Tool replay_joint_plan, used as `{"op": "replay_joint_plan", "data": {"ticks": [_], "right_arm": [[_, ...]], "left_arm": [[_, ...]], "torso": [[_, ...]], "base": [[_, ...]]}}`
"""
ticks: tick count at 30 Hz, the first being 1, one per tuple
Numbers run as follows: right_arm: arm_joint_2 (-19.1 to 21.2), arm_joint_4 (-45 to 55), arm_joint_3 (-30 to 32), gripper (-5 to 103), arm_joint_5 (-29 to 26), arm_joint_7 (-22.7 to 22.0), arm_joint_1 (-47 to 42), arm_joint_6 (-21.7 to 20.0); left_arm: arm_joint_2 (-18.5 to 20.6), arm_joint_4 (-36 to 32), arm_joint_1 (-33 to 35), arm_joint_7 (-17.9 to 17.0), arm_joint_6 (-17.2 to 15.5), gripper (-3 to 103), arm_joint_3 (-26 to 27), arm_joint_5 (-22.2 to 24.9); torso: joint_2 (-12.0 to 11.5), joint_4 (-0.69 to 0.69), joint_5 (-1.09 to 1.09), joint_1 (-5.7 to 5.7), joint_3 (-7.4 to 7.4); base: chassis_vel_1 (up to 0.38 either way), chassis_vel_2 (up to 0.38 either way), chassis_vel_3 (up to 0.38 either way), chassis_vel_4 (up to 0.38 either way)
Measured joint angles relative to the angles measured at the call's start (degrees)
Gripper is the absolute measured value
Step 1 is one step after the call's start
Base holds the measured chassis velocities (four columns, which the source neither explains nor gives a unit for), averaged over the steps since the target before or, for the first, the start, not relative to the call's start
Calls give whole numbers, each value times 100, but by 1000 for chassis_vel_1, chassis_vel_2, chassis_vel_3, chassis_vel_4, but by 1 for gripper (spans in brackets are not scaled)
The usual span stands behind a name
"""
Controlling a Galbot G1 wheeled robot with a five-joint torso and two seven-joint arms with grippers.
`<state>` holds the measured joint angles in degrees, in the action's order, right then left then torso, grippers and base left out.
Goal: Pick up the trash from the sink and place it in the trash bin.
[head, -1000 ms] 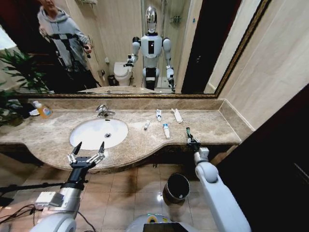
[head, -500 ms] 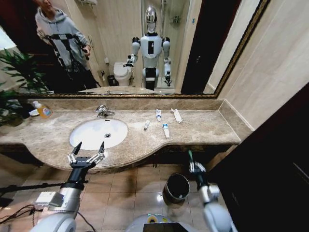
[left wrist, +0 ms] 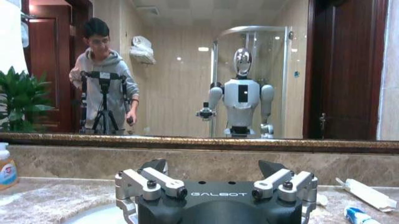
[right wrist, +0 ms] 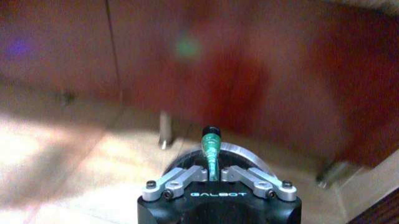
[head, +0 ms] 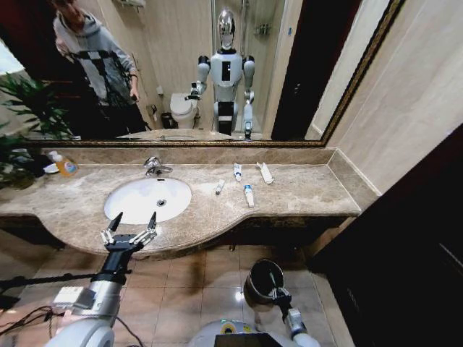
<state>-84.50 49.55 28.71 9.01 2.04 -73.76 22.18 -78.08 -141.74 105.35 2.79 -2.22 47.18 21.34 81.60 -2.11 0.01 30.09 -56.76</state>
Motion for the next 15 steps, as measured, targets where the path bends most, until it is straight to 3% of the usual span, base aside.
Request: {"op": "replay_joint_plan", "data": {"ticks": [11,15], "right_arm": [[-154,-2107,-40,6,221,55,1340,38],[-103,-2453,21,6,-143,378,1648,-394]], "left_arm": [[0,0,0,0,0,100,0,0],[0,0,0,0,0,100,-1,0]], "torso": [[0,-1,-1,0,0],[0,0,-1,0,0]], "base": [[0,0,0,0],[0,0,0,0]]}}
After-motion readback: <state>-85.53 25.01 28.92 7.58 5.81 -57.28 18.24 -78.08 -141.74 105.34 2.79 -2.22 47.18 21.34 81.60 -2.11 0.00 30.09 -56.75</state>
